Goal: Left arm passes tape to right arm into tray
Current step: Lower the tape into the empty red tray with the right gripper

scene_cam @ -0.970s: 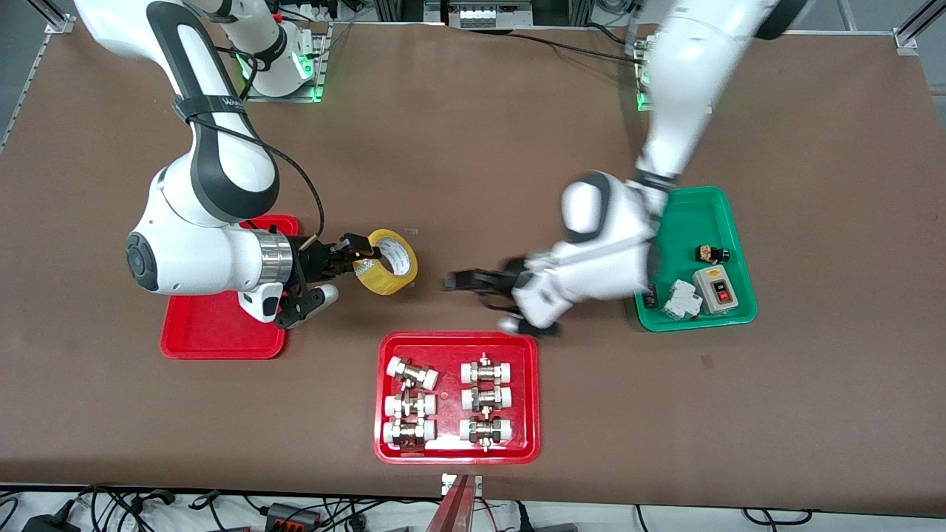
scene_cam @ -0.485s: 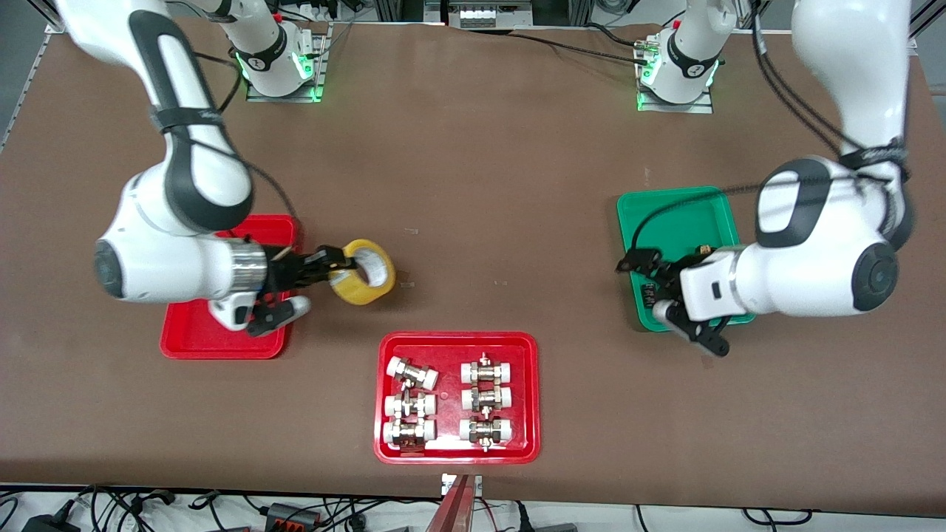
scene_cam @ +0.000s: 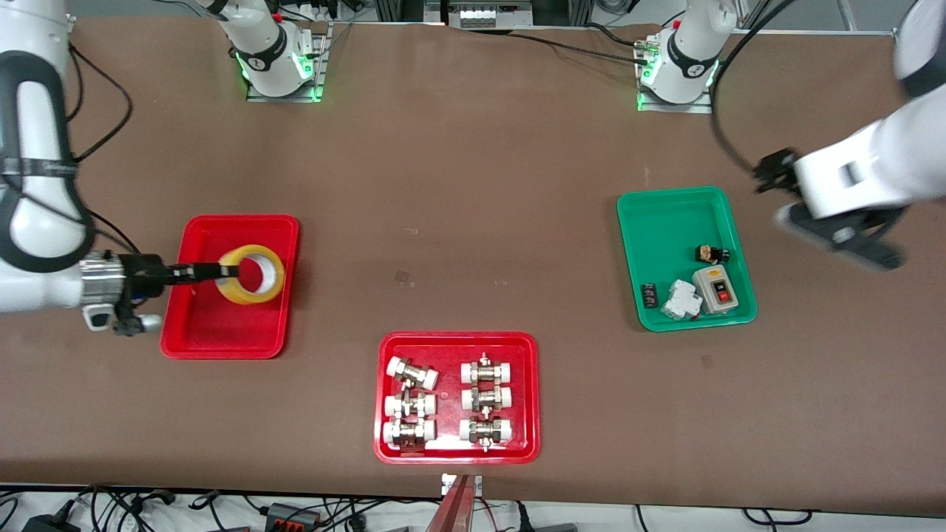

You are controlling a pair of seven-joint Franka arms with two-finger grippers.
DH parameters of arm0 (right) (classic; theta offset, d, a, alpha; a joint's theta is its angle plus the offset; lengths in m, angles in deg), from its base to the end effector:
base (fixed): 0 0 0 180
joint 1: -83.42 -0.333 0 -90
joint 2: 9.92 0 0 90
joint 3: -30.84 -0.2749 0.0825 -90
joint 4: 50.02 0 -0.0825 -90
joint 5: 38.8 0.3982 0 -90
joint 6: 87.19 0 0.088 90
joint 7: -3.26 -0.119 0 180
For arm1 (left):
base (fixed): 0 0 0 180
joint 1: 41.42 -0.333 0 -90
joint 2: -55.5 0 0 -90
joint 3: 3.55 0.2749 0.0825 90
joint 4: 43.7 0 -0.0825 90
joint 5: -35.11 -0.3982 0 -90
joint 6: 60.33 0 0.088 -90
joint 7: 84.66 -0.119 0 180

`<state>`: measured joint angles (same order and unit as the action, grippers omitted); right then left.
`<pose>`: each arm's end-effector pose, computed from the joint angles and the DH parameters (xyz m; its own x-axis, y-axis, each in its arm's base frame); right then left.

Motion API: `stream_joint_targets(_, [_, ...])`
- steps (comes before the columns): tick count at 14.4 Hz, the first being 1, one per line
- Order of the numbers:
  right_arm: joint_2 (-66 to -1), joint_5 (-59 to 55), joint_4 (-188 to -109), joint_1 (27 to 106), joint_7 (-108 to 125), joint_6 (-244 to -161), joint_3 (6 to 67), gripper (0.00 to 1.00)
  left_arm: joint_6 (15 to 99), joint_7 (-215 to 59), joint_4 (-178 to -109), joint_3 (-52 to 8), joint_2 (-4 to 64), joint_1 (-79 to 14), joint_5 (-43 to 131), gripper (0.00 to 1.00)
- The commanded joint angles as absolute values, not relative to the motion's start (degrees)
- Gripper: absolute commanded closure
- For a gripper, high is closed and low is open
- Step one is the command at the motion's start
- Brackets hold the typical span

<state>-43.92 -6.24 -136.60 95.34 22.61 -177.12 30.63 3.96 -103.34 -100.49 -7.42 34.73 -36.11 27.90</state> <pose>0.6313 -0.0656 0.2522 0.9407 0.0910 -0.3267 -0.1354 -0.7826 -0.6076 0.6001 -0.0695 0.5922 0.8767 -0.4132 -0.2464 -0.4311 -0.9021 -0.0210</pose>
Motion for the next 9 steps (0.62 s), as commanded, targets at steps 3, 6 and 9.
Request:
stream_joint_targets(3, [-52.2, -1.5, -136.0, 103.2, 35.2, -174.3, 29.2, 0.88, 3.3, -85.3, -107.1, -7.4, 40.7, -37.0, 36.1, 0.0])
stream_joint_targets(6, [-54.6, 0.7, -135.9, 103.4, 39.5, -176.3, 29.2, 0.88, 7.3, -83.2, -111.8, -8.4, 44.5, -36.6, 35.9, 0.0])
stream_joint_targets(9, [-56.4, 0.8, -135.8, 103.4, 42.3, -178.1, 29.2, 0.81, 11.0, -82.5, -125.5, -9.2, 55.5, -36.9, 36.1, 0.0])
